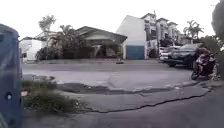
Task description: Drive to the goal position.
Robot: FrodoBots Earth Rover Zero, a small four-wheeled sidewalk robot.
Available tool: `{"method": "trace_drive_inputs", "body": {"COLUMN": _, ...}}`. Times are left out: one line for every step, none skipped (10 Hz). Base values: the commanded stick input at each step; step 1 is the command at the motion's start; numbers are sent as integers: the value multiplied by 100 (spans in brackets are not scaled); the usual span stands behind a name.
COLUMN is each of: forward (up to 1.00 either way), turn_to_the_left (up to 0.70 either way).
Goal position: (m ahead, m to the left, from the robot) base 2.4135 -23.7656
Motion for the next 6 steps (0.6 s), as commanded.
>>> {"method": "trace_drive_inputs", "body": {"forward": 0, "turn_to_the_left": 0}}
{"method": "trace_drive_inputs", "body": {"forward": 0, "turn_to_the_left": 0}}
{"method": "trace_drive_inputs", "body": {"forward": 0, "turn_to_the_left": 0}}
{"method": "trace_drive_inputs", "body": {"forward": 0, "turn_to_the_left": 0}}
{"method": "trace_drive_inputs", "body": {"forward": 0, "turn_to_the_left": -9}}
{"method": "trace_drive_inputs", "body": {"forward": 0, "turn_to_the_left": -22}}
